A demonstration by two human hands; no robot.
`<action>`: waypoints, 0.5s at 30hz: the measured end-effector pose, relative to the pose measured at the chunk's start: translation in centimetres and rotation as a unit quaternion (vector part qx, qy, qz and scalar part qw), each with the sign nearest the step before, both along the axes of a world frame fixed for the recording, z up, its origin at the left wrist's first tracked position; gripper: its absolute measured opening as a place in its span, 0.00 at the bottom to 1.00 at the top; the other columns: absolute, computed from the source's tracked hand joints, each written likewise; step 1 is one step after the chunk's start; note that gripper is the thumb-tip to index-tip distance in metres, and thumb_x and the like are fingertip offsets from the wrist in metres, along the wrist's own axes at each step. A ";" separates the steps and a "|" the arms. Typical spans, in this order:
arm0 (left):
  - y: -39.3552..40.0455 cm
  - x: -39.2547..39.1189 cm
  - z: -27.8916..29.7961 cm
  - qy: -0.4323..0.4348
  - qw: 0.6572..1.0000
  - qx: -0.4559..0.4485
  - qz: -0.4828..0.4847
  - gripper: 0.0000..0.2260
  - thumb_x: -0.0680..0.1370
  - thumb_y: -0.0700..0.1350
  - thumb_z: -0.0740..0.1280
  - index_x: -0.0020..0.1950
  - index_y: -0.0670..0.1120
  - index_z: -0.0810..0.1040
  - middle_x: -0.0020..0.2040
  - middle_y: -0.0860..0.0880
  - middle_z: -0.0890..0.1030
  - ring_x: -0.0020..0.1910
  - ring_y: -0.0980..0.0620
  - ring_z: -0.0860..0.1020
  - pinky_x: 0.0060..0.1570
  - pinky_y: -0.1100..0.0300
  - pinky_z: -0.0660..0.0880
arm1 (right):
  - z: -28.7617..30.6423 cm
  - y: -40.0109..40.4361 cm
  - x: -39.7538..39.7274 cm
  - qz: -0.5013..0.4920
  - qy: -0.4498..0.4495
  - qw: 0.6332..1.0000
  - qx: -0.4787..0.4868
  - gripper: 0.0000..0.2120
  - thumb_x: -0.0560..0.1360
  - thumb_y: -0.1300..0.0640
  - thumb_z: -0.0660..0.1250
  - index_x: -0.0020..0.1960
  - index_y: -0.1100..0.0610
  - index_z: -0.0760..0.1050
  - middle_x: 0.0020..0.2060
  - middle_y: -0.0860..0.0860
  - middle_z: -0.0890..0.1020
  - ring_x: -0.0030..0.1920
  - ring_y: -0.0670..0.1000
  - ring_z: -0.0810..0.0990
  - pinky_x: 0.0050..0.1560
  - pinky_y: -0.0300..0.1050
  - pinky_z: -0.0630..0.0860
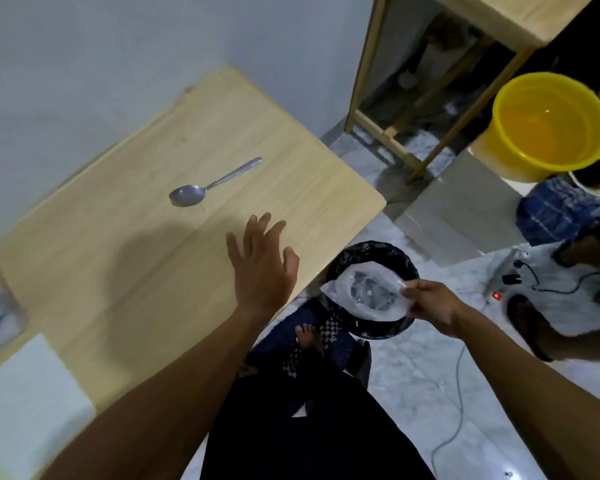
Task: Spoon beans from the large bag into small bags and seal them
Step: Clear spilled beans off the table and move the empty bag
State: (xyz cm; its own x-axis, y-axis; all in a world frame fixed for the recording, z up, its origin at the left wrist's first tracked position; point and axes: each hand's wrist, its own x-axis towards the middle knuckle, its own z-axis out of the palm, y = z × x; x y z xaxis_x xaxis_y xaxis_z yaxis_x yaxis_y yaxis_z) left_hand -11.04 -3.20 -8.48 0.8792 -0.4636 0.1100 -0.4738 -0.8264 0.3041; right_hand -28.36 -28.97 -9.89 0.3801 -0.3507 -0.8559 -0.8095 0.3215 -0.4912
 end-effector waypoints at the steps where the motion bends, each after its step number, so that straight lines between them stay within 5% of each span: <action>1: -0.1 0.0 0.1 0.005 1.000 0.000 0.004 0.20 0.77 0.45 0.61 0.69 0.47 0.71 0.73 0.47 0.69 0.77 0.44 0.61 0.73 0.34 0.54 | -1.0 0.2 -0.7 -0.020 0.016 1.000 -0.011 0.04 0.79 0.65 0.64 0.47 0.63 0.77 0.43 0.61 0.81 0.38 0.55 0.80 0.37 0.47 0.80; 5: -0.3 0.0 0.4 0.018 1.000 0.011 0.010 0.21 0.76 0.47 0.60 0.69 0.48 0.70 0.74 0.48 0.68 0.78 0.45 0.60 0.74 0.34 0.53 | -4.4 1.0 -2.8 -0.119 0.076 0.988 -0.064 0.04 0.78 0.66 0.67 0.44 0.63 0.76 0.50 0.65 0.79 0.47 0.62 0.78 0.58 0.62 0.78; 12: -0.4 0.1 0.3 0.024 1.000 0.015 0.013 0.21 0.76 0.47 0.59 0.69 0.48 0.69 0.74 0.48 0.68 0.78 0.46 0.59 0.74 0.34 0.53 | -6.8 2.0 -3.5 -0.124 0.112 0.982 -0.087 0.21 0.77 0.62 0.69 0.68 0.65 0.72 0.61 0.63 0.78 0.56 0.64 0.79 0.59 0.57 0.78; 15: -0.3 0.0 0.2 0.019 1.000 0.003 0.014 0.21 0.76 0.46 0.61 0.69 0.48 0.70 0.74 0.48 0.68 0.78 0.46 0.60 0.74 0.34 0.53 | -6.1 2.8 -2.5 -0.083 0.090 0.987 -0.103 0.17 0.78 0.61 0.67 0.66 0.63 0.74 0.50 0.59 0.81 0.45 0.59 0.79 0.51 0.53 0.78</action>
State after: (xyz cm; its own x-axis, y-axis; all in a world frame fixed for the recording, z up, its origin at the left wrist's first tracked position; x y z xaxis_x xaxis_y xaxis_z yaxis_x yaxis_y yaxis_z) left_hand -11.02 -3.53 -8.24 0.8950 -0.4398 0.0746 -0.4394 -0.8405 0.3169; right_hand -30.86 -26.17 -16.03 0.1502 -0.5690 -0.8085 -0.8346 0.3655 -0.4123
